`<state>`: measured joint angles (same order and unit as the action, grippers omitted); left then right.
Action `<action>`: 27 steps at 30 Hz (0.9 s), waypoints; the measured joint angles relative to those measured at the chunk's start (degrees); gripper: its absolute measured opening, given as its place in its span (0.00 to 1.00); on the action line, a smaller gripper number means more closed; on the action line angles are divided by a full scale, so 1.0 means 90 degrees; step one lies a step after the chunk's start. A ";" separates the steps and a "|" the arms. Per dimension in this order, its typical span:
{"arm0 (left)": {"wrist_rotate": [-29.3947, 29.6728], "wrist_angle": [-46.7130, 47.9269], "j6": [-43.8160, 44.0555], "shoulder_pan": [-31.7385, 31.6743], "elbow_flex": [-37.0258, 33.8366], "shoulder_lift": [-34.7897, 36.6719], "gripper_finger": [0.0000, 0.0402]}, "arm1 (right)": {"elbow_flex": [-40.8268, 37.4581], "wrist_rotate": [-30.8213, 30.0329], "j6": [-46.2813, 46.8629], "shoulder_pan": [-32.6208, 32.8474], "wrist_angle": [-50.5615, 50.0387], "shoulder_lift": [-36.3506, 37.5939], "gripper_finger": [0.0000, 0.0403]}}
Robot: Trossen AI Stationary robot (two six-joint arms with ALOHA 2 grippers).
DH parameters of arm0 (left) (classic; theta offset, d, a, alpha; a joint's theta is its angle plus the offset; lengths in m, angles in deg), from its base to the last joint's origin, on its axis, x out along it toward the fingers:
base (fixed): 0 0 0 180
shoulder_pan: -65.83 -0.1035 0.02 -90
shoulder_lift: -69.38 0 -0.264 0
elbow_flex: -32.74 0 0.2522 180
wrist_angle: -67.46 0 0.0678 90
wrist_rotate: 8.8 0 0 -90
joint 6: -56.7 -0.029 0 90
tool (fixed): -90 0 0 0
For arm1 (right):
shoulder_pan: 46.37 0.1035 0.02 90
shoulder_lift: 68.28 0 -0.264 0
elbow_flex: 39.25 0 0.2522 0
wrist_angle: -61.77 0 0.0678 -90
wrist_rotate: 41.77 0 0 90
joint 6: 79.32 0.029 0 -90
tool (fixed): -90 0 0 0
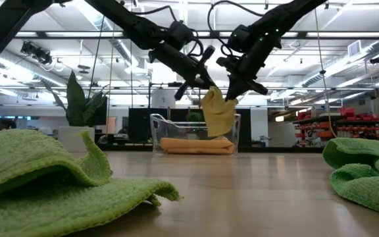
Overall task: Fold microfiber towels
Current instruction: Put the yellow towel into the transparent bin
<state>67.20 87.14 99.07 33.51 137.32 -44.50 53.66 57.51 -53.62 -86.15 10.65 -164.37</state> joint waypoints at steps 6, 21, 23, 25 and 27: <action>-0.0003 0.0405 -0.0094 -0.0133 -0.0017 -0.0037 0.02 | 0.0000 -0.0035 -0.0164 -0.0089 -0.0061 -0.0029 0.00; 0.0260 0.2258 -0.0619 -0.0518 -0.0024 -0.0039 0.02 | -0.0005 0.0638 -0.0087 0.0125 0.0582 -0.1097 0.00; 0.0307 0.2389 -0.0629 -0.0555 -0.0024 -0.0050 0.02 | -0.0005 0.0694 0.0012 0.0175 0.0846 -0.1320 0.00; 0.0352 0.2625 -0.0677 -0.0612 -0.0026 -0.0052 0.02 | 0.0002 0.0729 0.0111 0.0192 0.0999 -0.1480 0.00; 0.0415 0.2750 -0.0760 -0.0662 -0.0049 -0.0052 0.02 | 0.0004 0.0710 0.0140 0.0188 0.1059 -0.1598 0.00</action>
<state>70.94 111.89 92.23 27.56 136.88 -44.96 53.70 63.90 -52.36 -84.46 20.18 -178.75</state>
